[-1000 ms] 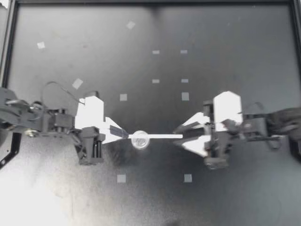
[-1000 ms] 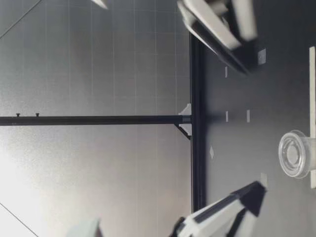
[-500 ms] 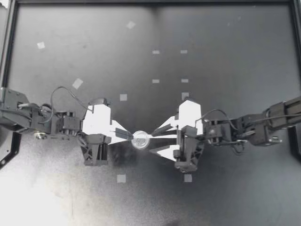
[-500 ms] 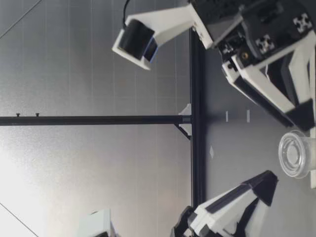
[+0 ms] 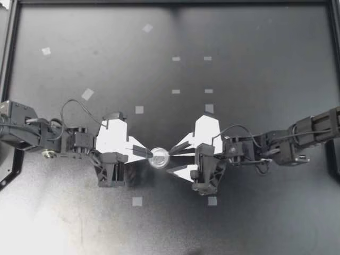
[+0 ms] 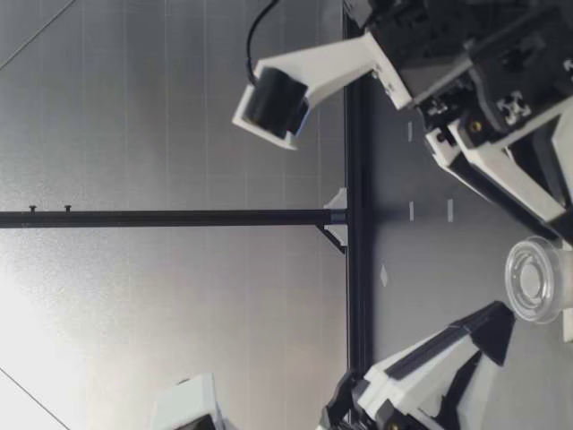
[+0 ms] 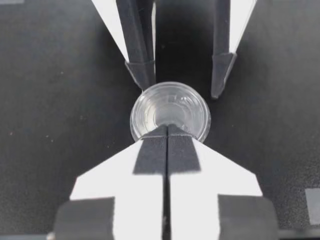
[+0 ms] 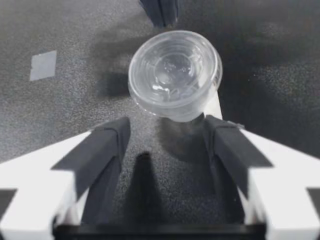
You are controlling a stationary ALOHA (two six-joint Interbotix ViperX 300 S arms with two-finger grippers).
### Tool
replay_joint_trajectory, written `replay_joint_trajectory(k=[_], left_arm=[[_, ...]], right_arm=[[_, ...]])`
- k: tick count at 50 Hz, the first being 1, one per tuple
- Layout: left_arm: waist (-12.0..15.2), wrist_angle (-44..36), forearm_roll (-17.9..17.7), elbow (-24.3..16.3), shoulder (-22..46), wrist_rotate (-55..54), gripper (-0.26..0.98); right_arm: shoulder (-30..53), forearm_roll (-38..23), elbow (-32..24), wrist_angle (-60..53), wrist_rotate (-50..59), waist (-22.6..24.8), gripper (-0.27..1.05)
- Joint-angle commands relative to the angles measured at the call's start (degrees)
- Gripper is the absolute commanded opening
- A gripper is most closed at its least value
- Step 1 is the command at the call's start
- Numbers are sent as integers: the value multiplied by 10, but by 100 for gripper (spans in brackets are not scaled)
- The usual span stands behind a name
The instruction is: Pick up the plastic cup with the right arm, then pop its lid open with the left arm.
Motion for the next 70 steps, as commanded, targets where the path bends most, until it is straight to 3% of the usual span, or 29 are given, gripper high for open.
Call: replay_joint_trajectory(k=[1, 43, 70], left_arm=[[-1, -5, 1, -9, -7, 1, -16], [-1, -9, 1, -11, 21, -2, -16], [-1, -27, 1, -11, 33, -2, -16]], right_arm=[[-5, 1, -14, 1, 0, -2, 62], [3, 0, -29, 6, -3, -14, 62], [-11, -10, -57, 90, -4, -14, 61]])
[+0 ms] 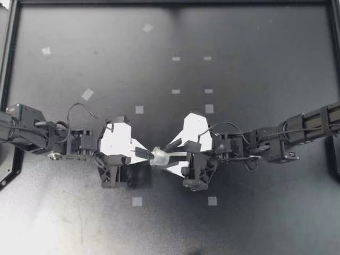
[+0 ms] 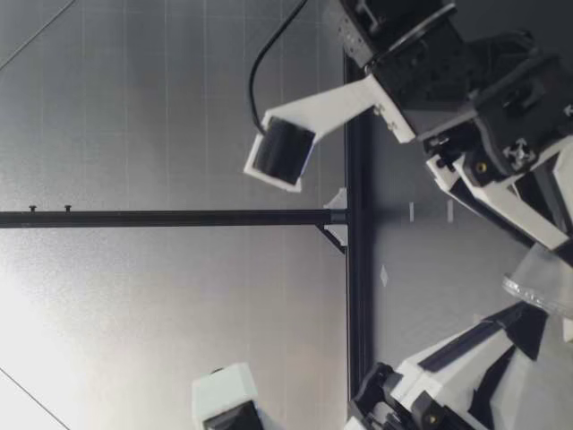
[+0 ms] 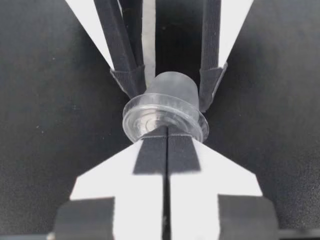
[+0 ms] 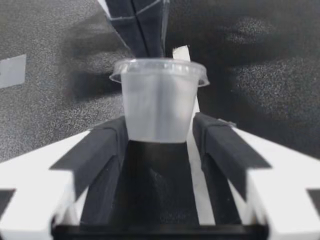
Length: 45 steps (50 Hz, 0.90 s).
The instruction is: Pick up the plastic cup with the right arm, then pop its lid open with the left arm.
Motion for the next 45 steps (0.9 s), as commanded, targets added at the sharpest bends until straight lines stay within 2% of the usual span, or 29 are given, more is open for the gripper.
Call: replay_joint_trajectory(k=[1, 12, 26, 35, 39, 45], left_arm=[[-1, -5, 1, -6, -8, -1, -16], [-1, -6, 1, -4, -8, -2, -16], [-1, -7, 1, -4, -8, -5, -16], [-1, -11, -4, 7, -35, -28, -16], [-1, -50, -10, 30, -71, -56, -16], [-2, -198, -38, 88, -131, -145, -15]], right_arm=[[-18, -4, -16, 11, 1, -2, 61], [-18, -13, -32, 57, 2, -2, 58], [-28, -30, -31, 81, 2, -2, 34], [-52, -34, -14, 54, 2, -2, 31], [-88, -38, 19, 2, 2, -2, 31], [-154, -38, 90, -123, 2, -2, 31]])
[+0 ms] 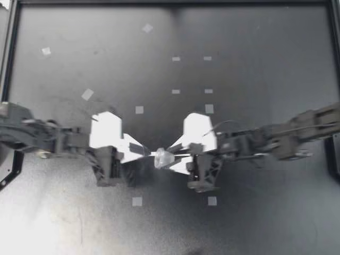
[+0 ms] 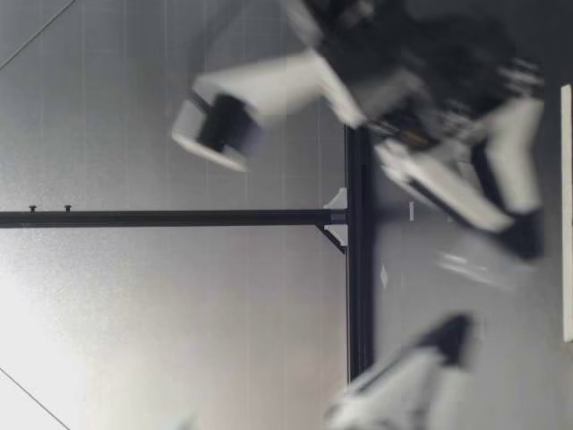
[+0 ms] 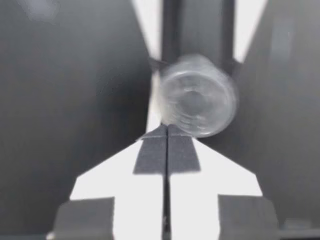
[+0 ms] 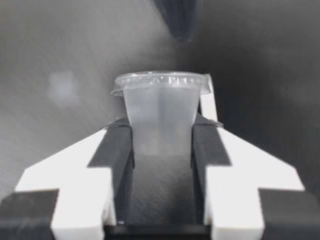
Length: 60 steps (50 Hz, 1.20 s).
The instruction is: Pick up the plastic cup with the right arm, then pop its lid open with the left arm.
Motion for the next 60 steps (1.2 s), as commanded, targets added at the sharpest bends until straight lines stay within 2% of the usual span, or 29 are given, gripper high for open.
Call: replay_joint_trajectory(k=[1, 4, 7, 11, 15, 20, 22, 27, 29, 38, 60], left_arm=[[-3, -95, -11, 30, -47, -57, -15], [-6, -156, -4, 53, -62, -137, -14], [-11, -197, 25, 64, -68, -218, -10], [-11, -232, 67, 60, -69, -330, 0], [-12, -241, 75, 48, -67, -455, 15], [-12, -250, 75, 34, -62, -598, 43], [-11, -254, 76, 31, -62, -638, 56], [-12, -250, 78, 19, -62, -694, 80], [-12, -241, 79, 15, -62, -706, 85], [-12, -188, 79, 2, -58, -708, 82], [-12, -207, 91, -14, -46, -708, 80]], right_arm=[[-62, -1, 41, -101, 0, -2, 31], [-80, -1, 73, -178, -2, -2, 31], [-86, -1, 106, -285, -5, -2, 31], [-74, -1, 128, -380, -27, -2, 31], [-54, 0, 132, -427, -62, -2, 31], [-37, 0, 119, -436, -104, -3, 31], [-32, 0, 110, -435, -120, -2, 31], [-25, 0, 91, -425, -151, -2, 31], [-25, 0, 83, -416, -161, -2, 31], [-18, -1, 49, -352, -173, -2, 31], [20, 2, 25, -324, -165, -11, 31]])
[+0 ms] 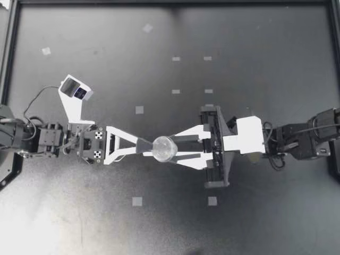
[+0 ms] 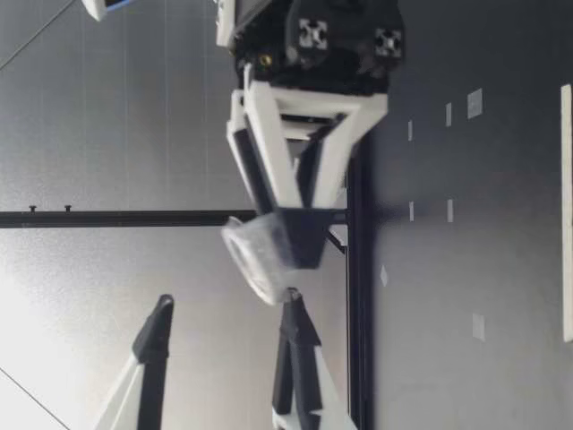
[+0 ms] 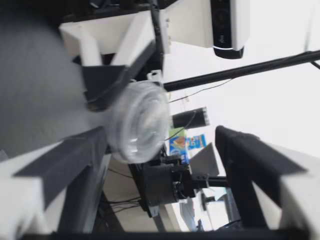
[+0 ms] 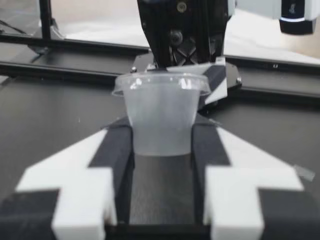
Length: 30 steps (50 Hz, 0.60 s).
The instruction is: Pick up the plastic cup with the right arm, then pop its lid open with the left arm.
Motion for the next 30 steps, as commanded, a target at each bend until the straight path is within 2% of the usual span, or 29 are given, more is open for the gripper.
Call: replay_joint_trajectory(k=[1, 15, 24, 30], left_arm=[[-1, -12, 2, -11, -7, 2, 80], [-1, -47, 6, -20, -9, 24, 78], [-1, -46, 7, -18, -12, 58, 78], [-1, -42, 6, -12, -12, 152, 78]], right_arm=[[4, 2, -8, 11, 4, -8, 31], [82, 11, -1, 40, 99, -8, 31], [20, 9, 37, 54, 114, 8, 31], [-57, 10, 69, 83, 117, 12, 31]])
